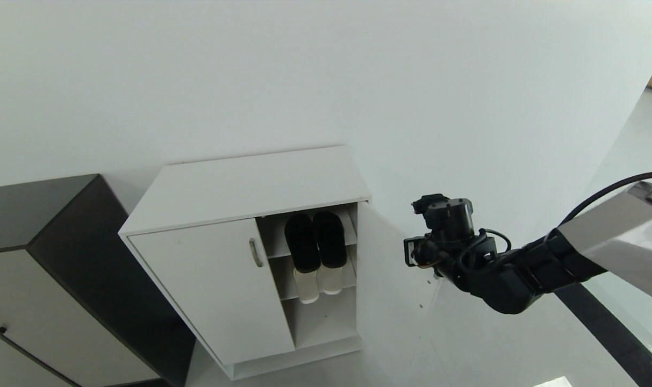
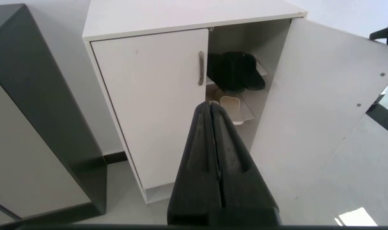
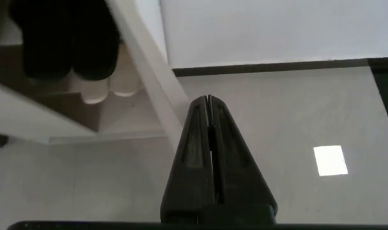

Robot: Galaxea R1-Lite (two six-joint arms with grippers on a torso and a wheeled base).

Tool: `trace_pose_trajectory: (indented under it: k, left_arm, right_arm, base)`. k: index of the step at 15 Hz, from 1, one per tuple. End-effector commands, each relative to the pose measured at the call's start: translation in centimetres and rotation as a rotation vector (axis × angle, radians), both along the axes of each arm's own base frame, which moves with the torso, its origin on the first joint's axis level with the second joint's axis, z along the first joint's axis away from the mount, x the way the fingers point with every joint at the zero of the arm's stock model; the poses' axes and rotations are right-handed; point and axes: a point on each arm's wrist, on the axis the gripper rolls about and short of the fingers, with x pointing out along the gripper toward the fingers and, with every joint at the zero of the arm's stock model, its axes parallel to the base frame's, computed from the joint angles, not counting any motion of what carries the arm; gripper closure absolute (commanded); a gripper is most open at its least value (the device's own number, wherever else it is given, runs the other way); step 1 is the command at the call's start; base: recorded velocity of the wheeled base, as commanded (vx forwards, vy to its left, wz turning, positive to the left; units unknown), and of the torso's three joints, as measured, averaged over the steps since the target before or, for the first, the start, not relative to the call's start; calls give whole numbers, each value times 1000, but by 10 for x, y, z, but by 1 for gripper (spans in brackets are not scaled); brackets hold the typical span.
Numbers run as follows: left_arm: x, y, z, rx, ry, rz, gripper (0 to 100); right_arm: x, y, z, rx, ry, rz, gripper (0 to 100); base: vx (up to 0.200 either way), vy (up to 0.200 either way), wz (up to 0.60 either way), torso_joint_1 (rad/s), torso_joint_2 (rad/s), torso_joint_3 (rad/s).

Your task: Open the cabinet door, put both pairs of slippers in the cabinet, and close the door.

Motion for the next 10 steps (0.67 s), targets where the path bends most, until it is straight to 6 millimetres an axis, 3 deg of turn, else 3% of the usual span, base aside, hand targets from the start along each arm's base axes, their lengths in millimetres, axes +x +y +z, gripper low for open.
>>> trace_pose_trajectory:
  k: [1,4,10]
  left_arm:
    - [0,0,0,0,1,0,100]
    - [0,0,0,0,1,0,100]
    - [0,0,0,0,1,2,100]
  right_arm:
    - [-27,13,14,19,-13,62,100]
    - [-54,25,27,41,-25,126,100]
    - [-61,23,27,45,-29,160,100]
  base:
    - [0,0,0,0,0,0]
    - [0,0,0,0,0,0]
    - [0,0,0,0,0,0]
